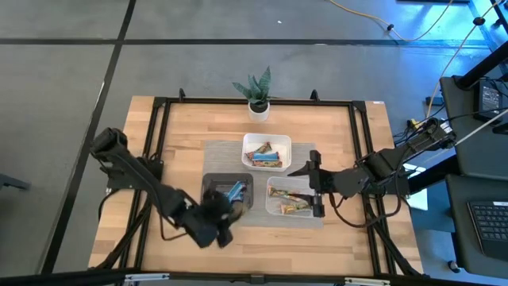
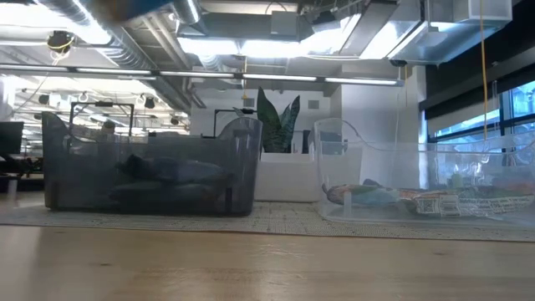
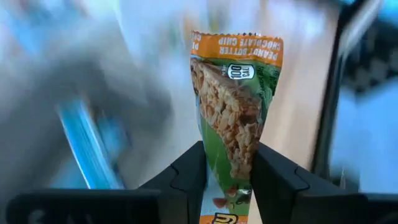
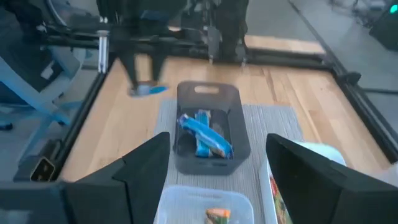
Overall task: Pick and place Granola Bars by type
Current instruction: Put the yellow granola bar into the transparent bin
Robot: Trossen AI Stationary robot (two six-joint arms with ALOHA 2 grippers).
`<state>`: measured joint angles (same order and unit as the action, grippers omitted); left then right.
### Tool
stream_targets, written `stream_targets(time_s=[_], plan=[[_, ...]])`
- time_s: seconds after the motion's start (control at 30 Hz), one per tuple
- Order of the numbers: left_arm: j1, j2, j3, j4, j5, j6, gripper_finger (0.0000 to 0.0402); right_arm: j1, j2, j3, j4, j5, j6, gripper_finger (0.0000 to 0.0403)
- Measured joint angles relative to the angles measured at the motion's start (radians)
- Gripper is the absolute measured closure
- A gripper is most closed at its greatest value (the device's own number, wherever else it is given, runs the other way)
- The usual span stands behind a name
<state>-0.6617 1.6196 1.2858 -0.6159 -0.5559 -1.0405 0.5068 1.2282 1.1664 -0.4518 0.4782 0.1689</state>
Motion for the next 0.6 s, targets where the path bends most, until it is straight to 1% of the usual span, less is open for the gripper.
stream_targets(time_s=[0.03, 0.1, 0.17, 0.2, 0.27, 0.4, 0.5, 0.6], plan=[[0.013, -0.019, 0.0, 0.029, -0.064, 0.046, 0.0298, 0.0, 0.0, 0.0, 0.016, 0.0, -0.013, 0.0134], [0.048, -0.048, 0.0, 0.101, -0.152, 0.147, 0.0298, 0.0, 0.0, 0.0, 0.052, -0.001, -0.019, 0.0134], [0.085, -0.073, 0.0, 0.205, -0.203, 0.264, 0.0298, 0.0, 0.0, 0.0, 0.088, -0.001, -0.02, 0.0134], [0.106, -0.084, 0.0, 0.268, -0.208, 0.332, 0.0298, 0.0, 0.0, 0.0, 0.105, -0.001, -0.021, 0.0134], [0.147, -0.099, 0.001, 0.401, -0.173, 0.487, 0.0298, -0.007, 0.001, 0.0, 0.139, -0.001, -0.039, 0.0134], [0.213, -0.101, 0.001, 0.636, 0.01, 0.767, 0.0298, -0.009, 0.005, 0.0, 0.214, 0.001, -0.088, 0.0134], [0.248, -0.101, 0.001, 0.749, 0.119, 0.89, 0.0298, -0.008, 0.007, 0.001, 0.277, 0.001, -0.107, 0.0134], [0.28, -0.101, 0.001, 0.813, 0.173, 0.968, 0.0298, -0.009, 0.011, 0.001, 0.313, 0.001, -0.119, 0.0134]])
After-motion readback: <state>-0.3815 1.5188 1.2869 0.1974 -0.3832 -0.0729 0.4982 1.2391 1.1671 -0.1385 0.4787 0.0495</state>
